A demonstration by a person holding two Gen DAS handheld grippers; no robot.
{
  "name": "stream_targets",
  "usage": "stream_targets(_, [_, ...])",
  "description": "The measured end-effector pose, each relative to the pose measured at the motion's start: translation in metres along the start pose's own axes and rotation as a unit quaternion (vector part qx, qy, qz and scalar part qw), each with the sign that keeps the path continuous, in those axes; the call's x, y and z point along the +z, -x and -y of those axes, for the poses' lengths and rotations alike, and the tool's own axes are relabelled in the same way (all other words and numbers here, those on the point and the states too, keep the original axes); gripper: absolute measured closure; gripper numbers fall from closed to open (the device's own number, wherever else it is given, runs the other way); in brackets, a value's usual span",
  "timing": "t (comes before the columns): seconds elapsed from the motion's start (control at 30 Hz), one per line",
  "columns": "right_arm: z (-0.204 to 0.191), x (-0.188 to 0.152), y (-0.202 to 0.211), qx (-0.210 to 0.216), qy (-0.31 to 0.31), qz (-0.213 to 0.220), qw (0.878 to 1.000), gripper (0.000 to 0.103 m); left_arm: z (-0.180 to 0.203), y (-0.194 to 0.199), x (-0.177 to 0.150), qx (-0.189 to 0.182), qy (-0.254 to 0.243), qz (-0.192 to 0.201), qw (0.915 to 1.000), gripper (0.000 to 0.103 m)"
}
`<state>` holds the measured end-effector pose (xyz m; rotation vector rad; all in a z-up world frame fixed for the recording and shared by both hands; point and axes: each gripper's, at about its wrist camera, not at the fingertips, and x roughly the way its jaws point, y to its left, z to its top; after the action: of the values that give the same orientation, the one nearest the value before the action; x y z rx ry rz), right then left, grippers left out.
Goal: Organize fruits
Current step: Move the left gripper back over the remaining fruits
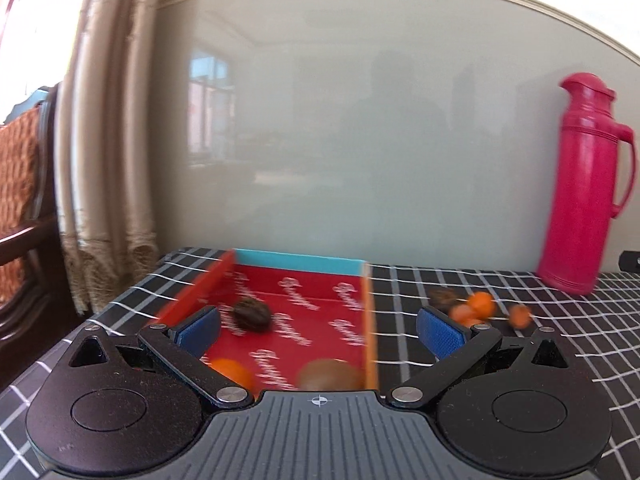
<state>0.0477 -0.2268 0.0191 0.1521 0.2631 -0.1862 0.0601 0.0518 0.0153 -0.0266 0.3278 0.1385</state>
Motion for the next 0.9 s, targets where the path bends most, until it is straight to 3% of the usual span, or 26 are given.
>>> stream_targets(0.4, [0.042,-0.006,0.003,-0.028,0.02,-0.016,0.999,0.024,0.064,-0.006,-0.005,-0.052,-0.027,-0.016,0.9981,0.0])
stream_targets(0.9, [0.09,-0.008,0.004,-0.063,0.007,-0.016,0.998,0.024,0.116,-0.016,-0.017,-0.081,-0.067,-0.041,0.9936,0.0])
